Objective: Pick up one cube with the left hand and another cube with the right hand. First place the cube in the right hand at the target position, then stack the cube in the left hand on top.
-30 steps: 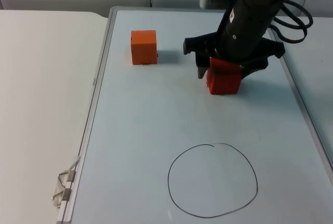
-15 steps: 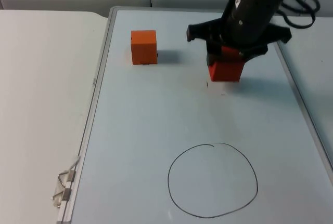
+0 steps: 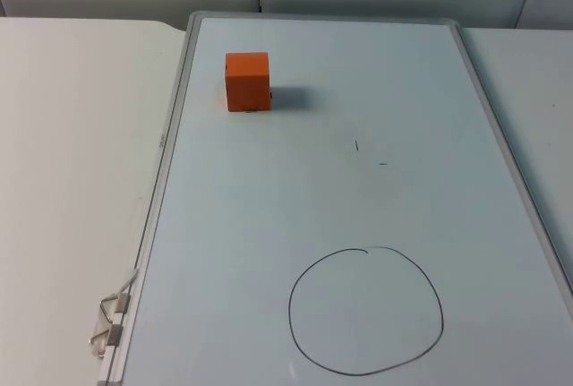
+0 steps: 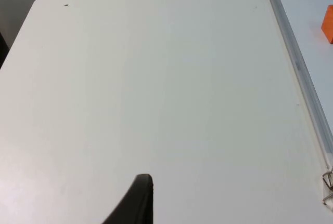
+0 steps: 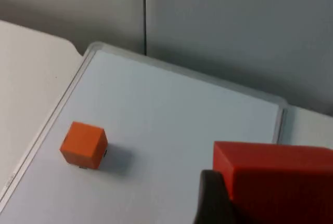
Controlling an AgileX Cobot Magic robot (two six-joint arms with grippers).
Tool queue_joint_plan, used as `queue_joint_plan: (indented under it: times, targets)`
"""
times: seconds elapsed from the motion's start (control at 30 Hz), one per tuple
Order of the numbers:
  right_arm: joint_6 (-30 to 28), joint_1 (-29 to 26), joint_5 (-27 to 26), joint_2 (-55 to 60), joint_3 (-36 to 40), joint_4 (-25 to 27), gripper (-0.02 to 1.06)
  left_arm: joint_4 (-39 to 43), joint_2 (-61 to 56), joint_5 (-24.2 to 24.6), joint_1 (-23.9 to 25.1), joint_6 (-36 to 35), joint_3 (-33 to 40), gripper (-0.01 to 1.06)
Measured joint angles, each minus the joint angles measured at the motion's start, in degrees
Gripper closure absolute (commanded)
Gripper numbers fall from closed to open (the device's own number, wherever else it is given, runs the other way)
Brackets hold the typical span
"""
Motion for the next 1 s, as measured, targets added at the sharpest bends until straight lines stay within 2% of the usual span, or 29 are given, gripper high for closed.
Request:
queue_joint_plan:
  times: [0.2,0.3,0.43,0.57,0.7,0.87,0.9,1.0]
  targets:
    - [-6.03,0.00,4.04,-10.05,0.00,3.38,1.05,0.00,0.00,0.00,0.00,0.00,0.00,0.00]
    - [-10.12,0.00,6.89,-16.00,0.00,8.00,1.05,0.00,0.00,0.00,0.00,0.00,0.00,0.00]
    - [-11.40,0.00,8.94,-21.10,0.00,9.41,1.05,0.00,0.00,0.00,0.00,0.00,0.00,0.00]
    - [-10.60,0.00,11.65,-26.28,0.36,7.51,1.05,0.00,0.00,0.00,0.00,0.00,0.00,0.00]
    - [-8.60,0.00,11.87,-31.27,4.70,4.85,1.05,0.00,0.00,0.00,0.00,0.00,0.00,0.00]
    - [-2.59,0.00,11.15,-39.10,17.15,-0.72,1.05,0.00,0.00,0.00,0.00,0.00,0.00,0.00]
    - [-2.59,0.00,11.15,-39.10,17.15,-0.72,1.05,0.00,0.00,0.00,0.00,0.00,0.00,0.00]
    - [-0.96,0.00,8.83,-42.71,23.58,-0.94,1.05,0.00,0.00,0.00,0.00,0.00,0.00,0.00]
